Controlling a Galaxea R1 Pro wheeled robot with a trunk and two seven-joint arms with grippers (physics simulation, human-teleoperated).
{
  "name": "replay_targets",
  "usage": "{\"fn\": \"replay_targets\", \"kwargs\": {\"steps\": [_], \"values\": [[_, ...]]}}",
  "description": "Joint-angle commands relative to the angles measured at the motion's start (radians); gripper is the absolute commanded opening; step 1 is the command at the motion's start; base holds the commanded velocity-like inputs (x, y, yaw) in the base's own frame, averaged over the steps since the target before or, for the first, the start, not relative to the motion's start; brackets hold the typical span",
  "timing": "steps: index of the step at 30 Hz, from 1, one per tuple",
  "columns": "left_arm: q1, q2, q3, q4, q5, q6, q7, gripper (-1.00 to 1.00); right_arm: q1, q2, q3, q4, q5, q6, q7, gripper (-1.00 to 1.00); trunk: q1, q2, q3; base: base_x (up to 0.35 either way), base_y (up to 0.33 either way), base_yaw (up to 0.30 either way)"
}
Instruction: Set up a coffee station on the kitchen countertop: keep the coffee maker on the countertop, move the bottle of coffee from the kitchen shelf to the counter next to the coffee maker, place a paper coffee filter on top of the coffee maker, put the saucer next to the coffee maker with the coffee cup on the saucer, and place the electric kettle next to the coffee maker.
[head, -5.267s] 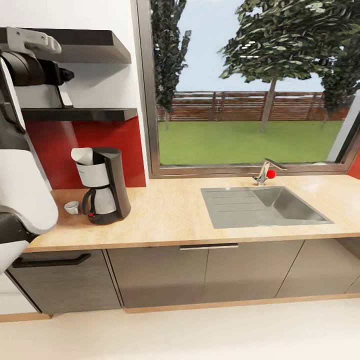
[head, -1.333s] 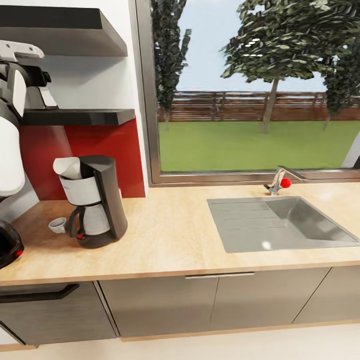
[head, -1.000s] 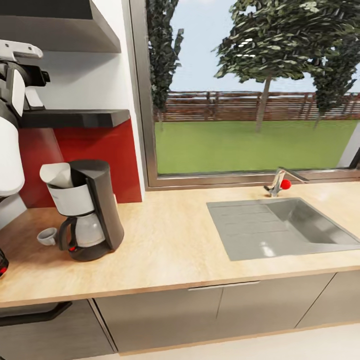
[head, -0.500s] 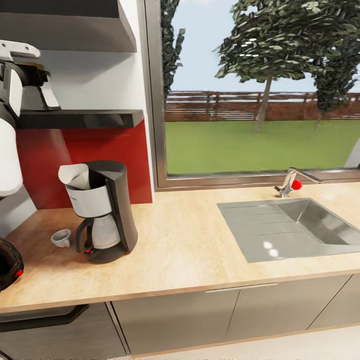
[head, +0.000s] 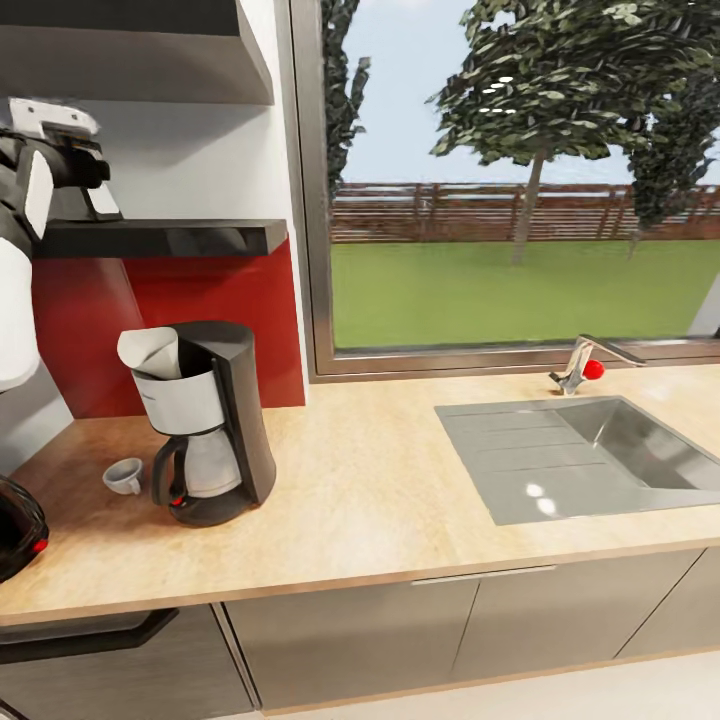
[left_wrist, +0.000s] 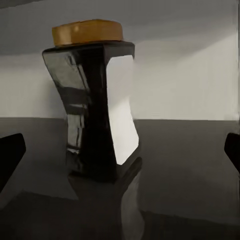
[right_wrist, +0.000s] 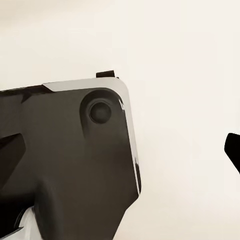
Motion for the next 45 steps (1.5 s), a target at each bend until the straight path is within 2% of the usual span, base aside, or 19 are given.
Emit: {"fn": "replay_targets", "kwargs": {"steps": [1, 3, 5, 10, 16, 22, 26, 30, 35, 45], "values": [[-0.006, -0.001, 0.003, 0.022, -0.014, 0.009, -0.005, 1.00, -0.001, 0.000, 0.000, -0.001, -0.010, -0.001, -0.001, 1.00, 0.001, -0.002, -0.002, 0.000, 0.000, 0.000], [-0.028, 0.000, -0.004, 0.085, -0.021, 0.022, -0.001, 1.00, -0.001, 0.000, 0.000, 0.000, -0.011, -0.002, -0.001, 1.00, 0.001, -0.002, -0.002, 0.000, 0.000, 0.000], [-0.043, 0.000, -0.005, 0.113, -0.024, 0.027, 0.002, 1.00, -0.001, 0.000, 0.000, 0.000, -0.010, -0.002, -0.001, 1.00, 0.001, -0.002, -0.002, 0.000, 0.000, 0.000], [-0.058, -0.001, -0.005, 0.139, -0.021, 0.030, 0.005, 1.00, -0.001, 0.000, 0.000, 0.000, -0.011, -0.002, -0.001, 1.00, 0.001, -0.002, -0.002, 0.000, 0.000, 0.000], [-0.056, 0.002, 0.001, 0.135, -0.018, 0.028, 0.001, 1.00, -0.001, 0.000, 0.000, 0.000, -0.011, -0.002, -0.001, 1.00, 0.001, -0.002, -0.002, 0.000, 0.000, 0.000], [-0.052, 0.044, 0.002, 0.128, -0.014, 0.028, -0.010, 1.00, -0.001, 0.000, 0.000, -0.001, -0.011, -0.002, 0.000, 1.00, 0.001, -0.002, -0.002, 0.000, 0.000, 0.000], [-0.052, 0.058, 0.003, 0.126, -0.011, 0.027, -0.012, 1.00, -0.001, 0.002, 0.000, -0.001, -0.011, -0.002, -0.001, 1.00, 0.001, -0.002, -0.002, 0.000, 0.000, 0.000], [-0.050, 0.060, 0.003, 0.127, -0.010, 0.029, -0.016, 1.00, -0.001, 0.003, 0.000, -0.002, -0.011, -0.002, -0.001, 1.00, 0.001, -0.002, -0.002, 0.051, 0.002, 0.000], [-0.044, 0.060, 0.003, 0.128, -0.010, 0.033, -0.052, 1.00, -0.001, 0.003, 0.000, 0.000, -0.011, 0.000, -0.001, 1.00, 0.001, -0.002, -0.002, 0.241, 0.116, 0.000], [-0.041, 0.058, 0.004, 0.127, -0.011, 0.031, -0.056, 1.00, -0.001, 0.003, 0.000, -0.002, -0.011, 0.002, -0.001, 1.00, 0.001, -0.002, -0.002, 0.253, 0.200, 0.000]]}}
